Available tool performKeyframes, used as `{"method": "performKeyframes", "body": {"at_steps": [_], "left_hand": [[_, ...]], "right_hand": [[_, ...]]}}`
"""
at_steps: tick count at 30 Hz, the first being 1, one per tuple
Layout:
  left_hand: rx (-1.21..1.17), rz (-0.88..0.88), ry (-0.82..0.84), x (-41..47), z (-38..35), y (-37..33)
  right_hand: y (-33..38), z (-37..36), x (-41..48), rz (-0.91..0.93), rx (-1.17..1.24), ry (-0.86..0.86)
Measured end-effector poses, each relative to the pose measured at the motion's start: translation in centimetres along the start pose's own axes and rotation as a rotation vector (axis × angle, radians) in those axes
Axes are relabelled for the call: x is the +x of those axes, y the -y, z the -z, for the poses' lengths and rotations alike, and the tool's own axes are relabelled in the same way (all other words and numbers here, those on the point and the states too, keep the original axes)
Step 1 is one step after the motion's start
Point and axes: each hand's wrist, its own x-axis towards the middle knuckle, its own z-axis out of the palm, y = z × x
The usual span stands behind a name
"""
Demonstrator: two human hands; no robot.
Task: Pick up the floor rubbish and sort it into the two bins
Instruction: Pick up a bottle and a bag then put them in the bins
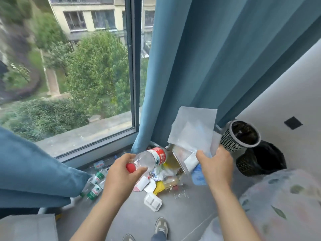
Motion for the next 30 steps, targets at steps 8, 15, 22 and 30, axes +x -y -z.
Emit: {"method": "performKeyframes", "body": {"at_steps": [8,15,22,30], "left_hand": [[-0.066,-0.140,0.017,-5.0,2.0,-9.6],[-0.018,-0.279,0.126,-5.3,-0.3,-15.4],[0.086,-0.396,0.180,-3.7,-4.1,-22.0],[0.141,-0.492,0.236,-1.8,-10.5,-31.0]], "right_hand": [[0.8,11.4,-2.0,-0.082,0.012,-0.161],[-1.0,17.5,-0.9,-0.123,0.039,-0.318],[-4.0,21.8,3.1,-0.197,0.045,-0.382],[-8.6,27.4,11.4,-0.241,0.100,-0.462]]}}
